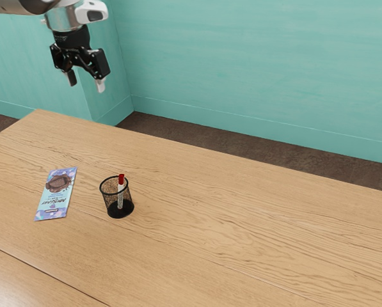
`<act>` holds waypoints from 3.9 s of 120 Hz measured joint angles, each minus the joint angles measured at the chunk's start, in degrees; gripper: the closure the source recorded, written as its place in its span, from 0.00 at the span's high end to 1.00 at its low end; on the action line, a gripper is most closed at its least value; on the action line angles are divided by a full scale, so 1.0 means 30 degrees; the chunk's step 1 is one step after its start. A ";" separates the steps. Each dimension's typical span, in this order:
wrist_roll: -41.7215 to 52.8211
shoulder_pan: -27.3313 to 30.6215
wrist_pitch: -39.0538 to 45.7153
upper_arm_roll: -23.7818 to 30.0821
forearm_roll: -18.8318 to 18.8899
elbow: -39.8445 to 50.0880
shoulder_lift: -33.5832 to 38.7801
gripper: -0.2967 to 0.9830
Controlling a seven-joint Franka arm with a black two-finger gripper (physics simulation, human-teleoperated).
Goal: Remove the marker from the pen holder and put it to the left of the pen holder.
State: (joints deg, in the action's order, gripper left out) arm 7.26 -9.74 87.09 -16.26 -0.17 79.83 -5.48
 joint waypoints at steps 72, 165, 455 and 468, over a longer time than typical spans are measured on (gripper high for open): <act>0.1062 -0.0436 0.2190 0.0313 -0.0114 -0.0459 -0.5162 0.77; 0.1836 -0.2681 1.2253 0.0471 0.7883 1.3474 0.0087 0.77; 0.0008 0.1456 0.5097 0.0162 0.3806 0.6860 -0.0474 0.16; 0.0243 0.3917 0.4209 0.0204 0.3574 0.6033 -0.1654 0.16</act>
State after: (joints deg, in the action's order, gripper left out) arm 7.99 2.01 99.72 -15.64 10.55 97.93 -10.45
